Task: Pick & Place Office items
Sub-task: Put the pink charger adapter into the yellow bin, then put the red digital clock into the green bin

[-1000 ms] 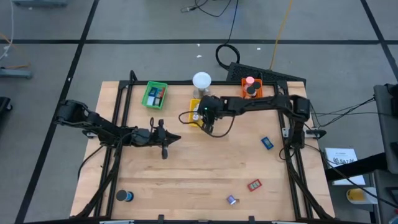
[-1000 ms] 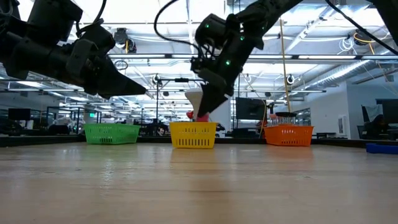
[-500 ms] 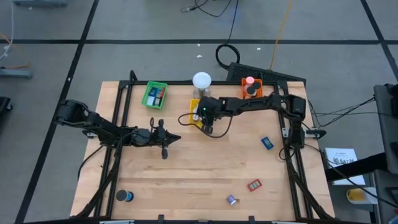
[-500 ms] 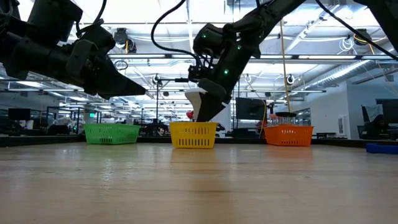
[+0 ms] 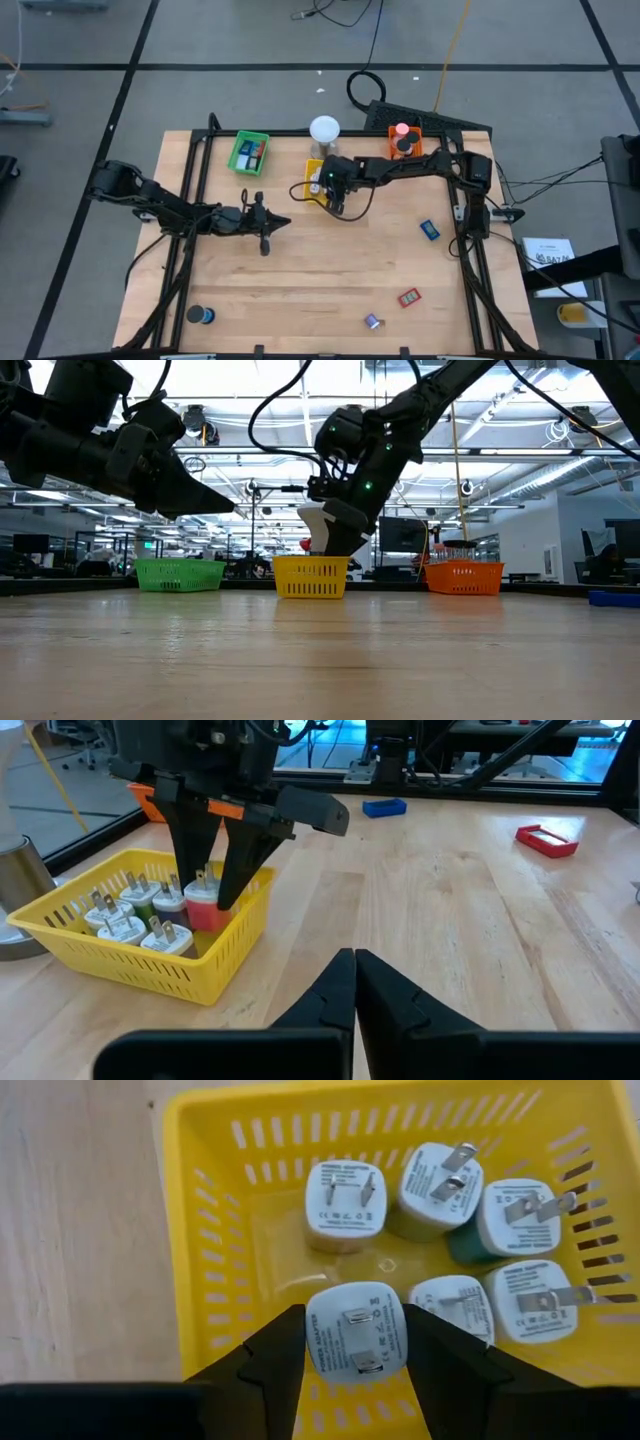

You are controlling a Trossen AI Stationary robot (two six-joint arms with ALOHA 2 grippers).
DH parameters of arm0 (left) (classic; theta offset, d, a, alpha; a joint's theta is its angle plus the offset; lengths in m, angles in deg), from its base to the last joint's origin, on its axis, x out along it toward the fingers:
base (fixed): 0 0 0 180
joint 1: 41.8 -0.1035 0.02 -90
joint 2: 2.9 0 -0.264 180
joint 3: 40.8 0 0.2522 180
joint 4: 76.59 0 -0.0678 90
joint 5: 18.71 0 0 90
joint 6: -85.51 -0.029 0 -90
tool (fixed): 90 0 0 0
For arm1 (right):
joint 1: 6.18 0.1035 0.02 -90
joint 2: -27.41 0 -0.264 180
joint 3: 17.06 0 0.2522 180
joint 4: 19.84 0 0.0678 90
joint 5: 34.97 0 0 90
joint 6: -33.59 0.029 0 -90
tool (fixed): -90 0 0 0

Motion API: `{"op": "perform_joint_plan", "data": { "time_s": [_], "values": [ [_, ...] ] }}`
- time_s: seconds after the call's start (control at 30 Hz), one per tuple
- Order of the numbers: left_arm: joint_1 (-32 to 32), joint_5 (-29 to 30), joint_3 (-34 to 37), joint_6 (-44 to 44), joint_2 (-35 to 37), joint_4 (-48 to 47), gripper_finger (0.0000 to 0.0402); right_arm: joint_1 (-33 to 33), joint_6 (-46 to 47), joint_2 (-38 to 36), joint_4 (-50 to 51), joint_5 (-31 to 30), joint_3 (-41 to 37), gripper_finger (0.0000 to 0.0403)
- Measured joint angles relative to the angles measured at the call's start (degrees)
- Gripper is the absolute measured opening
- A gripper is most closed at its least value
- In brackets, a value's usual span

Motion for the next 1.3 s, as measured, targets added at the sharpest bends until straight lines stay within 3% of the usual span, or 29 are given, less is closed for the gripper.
{"op": "perform_joint_plan", "data": {
  "time_s": [0.23, 0.63, 0.83, 1.03, 1.13, 1.3],
  "values": [
    [0.01, 0.00, 0.00, 0.08, 0.01, 0.00, 0.0025, 0.00, 0.02, -0.01, -0.60, -0.82, -0.02, 0.0157],
    [0.00, 0.00, 0.00, 0.17, 0.01, 0.00, 0.0026, 0.00, 0.27, -0.02, -0.76, -1.75, -0.02, 0.0206],
    [-0.01, 0.00, 0.00, 0.17, 0.02, 0.00, 0.0026, 0.02, 0.18, -0.26, -0.94, -3.53, -0.04, 0.0204],
    [-0.21, 0.00, 0.00, -2.32, -0.01, 0.77, 0.0026, 0.31, 1.87, -7.16, 3.27, -4.82, -0.04, 0.0199],
    [-1.23, -0.41, -0.24, 1.75, -0.01, 1.60, 0.0026, 1.39, 4.62, -11.68, 6.20, -4.88, -0.08, 0.0198],
    [-1.64, -6.07, -2.36, 3.02, -0.91, 2.28, 0.0026, 6.71, 8.75, -19.05, 11.92, -9.82, -1.31, 0.0172]
  ]
}}
